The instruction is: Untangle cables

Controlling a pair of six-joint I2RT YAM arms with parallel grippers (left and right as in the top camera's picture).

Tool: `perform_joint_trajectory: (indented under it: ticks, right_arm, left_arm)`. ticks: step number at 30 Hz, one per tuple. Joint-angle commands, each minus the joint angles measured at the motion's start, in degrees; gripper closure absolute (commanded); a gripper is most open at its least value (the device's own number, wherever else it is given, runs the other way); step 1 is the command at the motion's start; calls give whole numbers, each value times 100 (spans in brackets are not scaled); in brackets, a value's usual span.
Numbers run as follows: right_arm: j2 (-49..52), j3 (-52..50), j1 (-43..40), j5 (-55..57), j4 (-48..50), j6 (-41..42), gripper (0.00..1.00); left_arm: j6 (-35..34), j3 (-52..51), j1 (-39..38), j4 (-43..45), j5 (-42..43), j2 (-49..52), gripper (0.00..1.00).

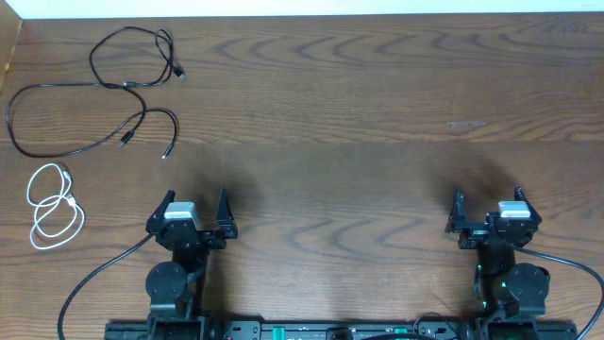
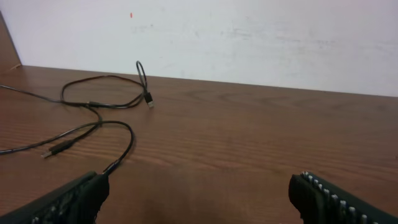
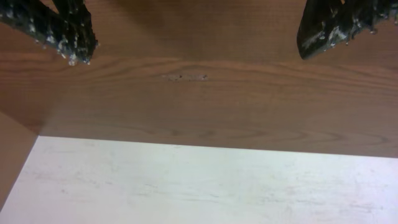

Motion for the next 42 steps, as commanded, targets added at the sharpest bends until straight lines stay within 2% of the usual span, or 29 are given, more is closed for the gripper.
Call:
perform_joint_trajectory:
  ticks: [1, 6, 42]
  right_arm:
    - [-35, -22, 24, -11, -9, -70, 1]
    - [-35, -22, 24, -11, -9, -72, 1]
    - [-35, -22, 24, -11, -9, -72, 1]
  left_arm:
    - [310, -61, -20, -275, -50, -52, 2]
    - [494, -61, -20, -291, -72, -52, 2]
    - [363, -61, -20, -273, -153, -35, 2]
